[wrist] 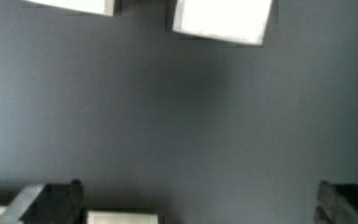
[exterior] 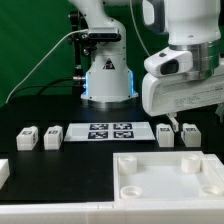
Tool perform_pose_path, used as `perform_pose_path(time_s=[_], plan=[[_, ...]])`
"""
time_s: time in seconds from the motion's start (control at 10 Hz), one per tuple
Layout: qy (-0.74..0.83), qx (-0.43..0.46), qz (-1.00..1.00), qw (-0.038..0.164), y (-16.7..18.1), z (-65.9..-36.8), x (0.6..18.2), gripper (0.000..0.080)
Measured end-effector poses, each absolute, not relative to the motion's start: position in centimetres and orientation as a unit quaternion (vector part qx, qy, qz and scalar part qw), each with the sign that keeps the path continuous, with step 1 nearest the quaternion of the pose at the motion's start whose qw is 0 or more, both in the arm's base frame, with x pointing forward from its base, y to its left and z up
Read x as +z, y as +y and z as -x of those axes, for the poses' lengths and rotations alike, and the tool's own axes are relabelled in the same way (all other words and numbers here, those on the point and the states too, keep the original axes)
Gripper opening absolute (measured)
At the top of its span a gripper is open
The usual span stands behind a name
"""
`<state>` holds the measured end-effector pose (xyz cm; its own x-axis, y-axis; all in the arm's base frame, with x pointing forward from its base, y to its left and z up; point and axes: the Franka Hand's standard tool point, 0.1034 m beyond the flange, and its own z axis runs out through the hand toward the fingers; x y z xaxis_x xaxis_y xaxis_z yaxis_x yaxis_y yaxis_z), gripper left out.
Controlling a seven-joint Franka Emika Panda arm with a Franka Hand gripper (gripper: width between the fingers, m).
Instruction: Assemble one leg
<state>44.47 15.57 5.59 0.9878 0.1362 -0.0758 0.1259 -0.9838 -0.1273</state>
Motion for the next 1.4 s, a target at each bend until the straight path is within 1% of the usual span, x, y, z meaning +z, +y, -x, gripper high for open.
perform_pose_path(time_s=[0.1,0.2,0.4,0.5,0.6,0.7,0.8,0.9,1.0,1.1,1.2,1.3,1.4], plan=[[-0.037,0.066,0.995,0.058,16.4,-43.5,5.2,0.0649],[-0.032,0.129,0.990,0.047,17.0,-42.4,5.2,0.0649],[-0.036,0.230,0.972,0.038,17.6,-42.3,5.3,0.0649],[-0.046,0.257,0.964,0.043,17.3,-42.7,4.8,0.0649],[-0.049,0.265,0.962,0.045,16.8,-42.6,4.5,0.0649],[-0.054,0.327,0.943,0.039,16.7,-41.4,4.9,0.0649],[-0.056,0.366,0.928,0.041,16.9,-41.7,4.7,0.0649],[-0.057,0.387,0.920,0.043,17.0,-41.9,4.5,0.0649],[-0.059,0.417,0.906,0.040,17.0,-41.3,4.4,0.0649],[-0.038,0.429,0.902,0.026,17.5,-40.4,3.6,0.0649],[-0.037,0.442,0.896,0.017,18.1,-39.3,2.8,0.0649],[-0.042,0.449,0.893,0.013,18.5,-38.4,2.5,0.0649],[-0.044,0.451,0.892,0.011,18.6,-37.9,2.4,0.0649]])
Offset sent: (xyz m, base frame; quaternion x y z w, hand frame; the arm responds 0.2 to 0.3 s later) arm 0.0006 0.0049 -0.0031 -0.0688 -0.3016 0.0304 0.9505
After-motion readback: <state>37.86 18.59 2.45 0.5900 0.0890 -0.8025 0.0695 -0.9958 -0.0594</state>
